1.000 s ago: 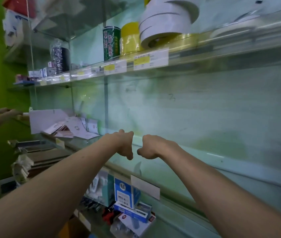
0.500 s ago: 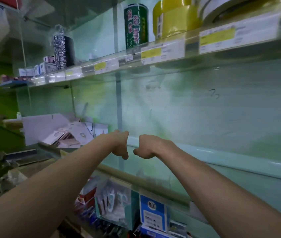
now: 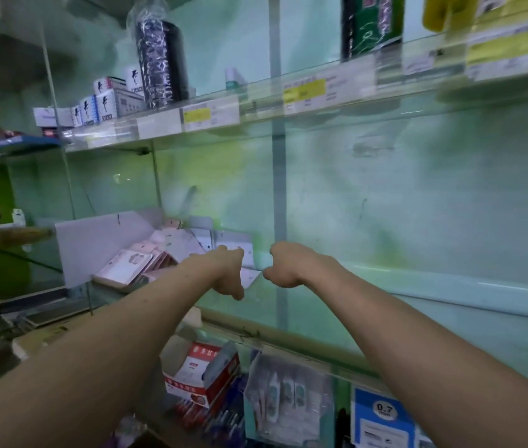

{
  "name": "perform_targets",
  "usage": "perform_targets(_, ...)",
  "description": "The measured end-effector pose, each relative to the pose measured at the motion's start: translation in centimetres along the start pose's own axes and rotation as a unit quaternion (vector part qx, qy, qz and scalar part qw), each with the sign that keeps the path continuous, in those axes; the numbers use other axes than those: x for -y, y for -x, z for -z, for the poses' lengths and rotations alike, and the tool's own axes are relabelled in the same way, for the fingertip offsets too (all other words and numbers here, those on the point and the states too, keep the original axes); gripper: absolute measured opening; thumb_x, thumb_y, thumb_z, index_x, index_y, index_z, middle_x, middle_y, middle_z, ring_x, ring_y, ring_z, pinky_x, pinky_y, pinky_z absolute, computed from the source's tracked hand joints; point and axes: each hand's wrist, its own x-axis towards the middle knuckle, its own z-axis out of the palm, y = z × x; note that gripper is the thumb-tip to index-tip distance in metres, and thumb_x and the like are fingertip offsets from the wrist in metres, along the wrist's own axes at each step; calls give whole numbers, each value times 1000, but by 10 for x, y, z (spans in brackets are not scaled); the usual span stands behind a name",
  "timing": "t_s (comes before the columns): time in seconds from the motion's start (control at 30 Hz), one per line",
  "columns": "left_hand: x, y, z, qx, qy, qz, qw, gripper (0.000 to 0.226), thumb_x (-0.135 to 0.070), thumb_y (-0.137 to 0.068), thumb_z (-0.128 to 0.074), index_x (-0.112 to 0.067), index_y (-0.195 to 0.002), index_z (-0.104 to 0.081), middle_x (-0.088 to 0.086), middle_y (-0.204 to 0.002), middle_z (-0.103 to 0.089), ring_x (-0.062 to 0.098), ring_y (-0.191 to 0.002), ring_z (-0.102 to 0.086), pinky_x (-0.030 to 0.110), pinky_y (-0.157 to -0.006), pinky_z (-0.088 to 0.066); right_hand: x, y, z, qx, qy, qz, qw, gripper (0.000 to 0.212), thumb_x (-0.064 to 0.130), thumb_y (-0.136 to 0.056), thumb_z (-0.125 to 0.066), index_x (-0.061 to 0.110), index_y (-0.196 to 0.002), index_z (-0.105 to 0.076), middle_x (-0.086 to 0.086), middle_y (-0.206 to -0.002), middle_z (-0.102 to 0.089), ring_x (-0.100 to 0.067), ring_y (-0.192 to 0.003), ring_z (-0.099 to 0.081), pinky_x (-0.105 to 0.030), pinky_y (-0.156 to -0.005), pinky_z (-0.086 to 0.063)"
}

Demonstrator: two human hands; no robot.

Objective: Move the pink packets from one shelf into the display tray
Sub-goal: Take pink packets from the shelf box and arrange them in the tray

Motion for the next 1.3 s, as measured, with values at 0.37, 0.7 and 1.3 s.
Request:
perform_targets(0.37,34,-61,-10,-8,39,-9,999,71,-32,-86,-65,-7,-143,-30,14,-140,-36,29,-122,-48,39,-100,-43,19,-78,-12,-74,18,51,996,42,20,-96,-46,8,-136,-45,-13,-138,-46,-31,-123,-47,-35,-98,-42)
perform_targets(0.7,63,-95,-13,-41,79,-39,995,61,-24,-87,-62,-3,-139,-39,14,-141,-45,27,-124,-49,37,-103,-43,40,-129,-26,-108,63,45,991,33,21,-96,-52,8,-125,-46,-13,-127,-49,-32,-118,-45,-37,-88,-41)
perform_targets(1.3,71,-100,-16,82,71,-171,979,68,-46,-82,-65,-19,-142,-44,1,-145,-45,22,-128,-47,36,-109,-37,52,-106,-5,-133,52,-56,988,22,11,-86,-56,10,-107,-61,-11,-115,-61,-31,-105,-59,-29,-73,-41)
